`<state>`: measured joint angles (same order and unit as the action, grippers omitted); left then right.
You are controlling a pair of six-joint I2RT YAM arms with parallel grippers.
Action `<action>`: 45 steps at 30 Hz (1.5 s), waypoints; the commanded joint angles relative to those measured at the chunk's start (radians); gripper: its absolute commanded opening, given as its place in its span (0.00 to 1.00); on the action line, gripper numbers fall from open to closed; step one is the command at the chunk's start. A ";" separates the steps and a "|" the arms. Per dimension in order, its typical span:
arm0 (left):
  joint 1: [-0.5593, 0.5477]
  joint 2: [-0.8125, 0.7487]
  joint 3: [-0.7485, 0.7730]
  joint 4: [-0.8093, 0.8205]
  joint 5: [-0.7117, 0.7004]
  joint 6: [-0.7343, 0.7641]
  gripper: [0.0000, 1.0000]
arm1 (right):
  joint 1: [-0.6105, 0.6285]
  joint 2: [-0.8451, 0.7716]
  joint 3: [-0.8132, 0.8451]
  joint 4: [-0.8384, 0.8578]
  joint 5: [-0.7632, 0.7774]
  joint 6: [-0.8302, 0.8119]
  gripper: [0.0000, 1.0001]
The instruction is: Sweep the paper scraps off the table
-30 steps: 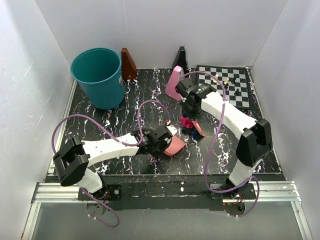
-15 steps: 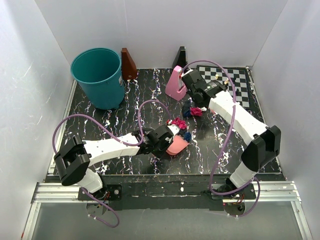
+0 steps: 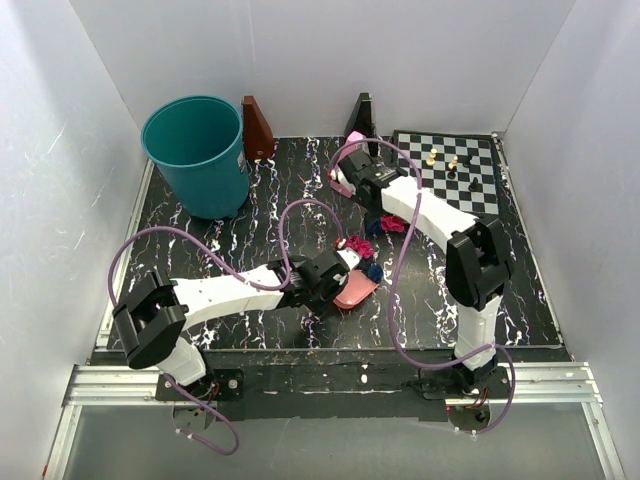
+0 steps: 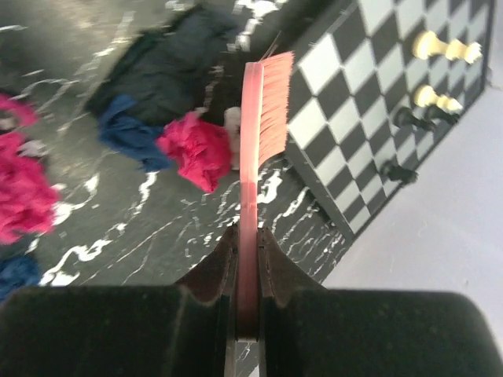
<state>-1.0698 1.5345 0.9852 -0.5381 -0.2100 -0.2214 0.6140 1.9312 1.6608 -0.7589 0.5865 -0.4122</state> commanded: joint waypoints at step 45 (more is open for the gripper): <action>0.008 -0.008 -0.065 0.220 -0.173 0.053 0.00 | -0.002 -0.554 -0.167 -0.240 -0.446 0.383 0.01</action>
<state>-1.0561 1.5806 0.9459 -0.3885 -0.3138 -0.1886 0.6361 1.4342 1.5192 -1.0176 -0.0433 -0.0994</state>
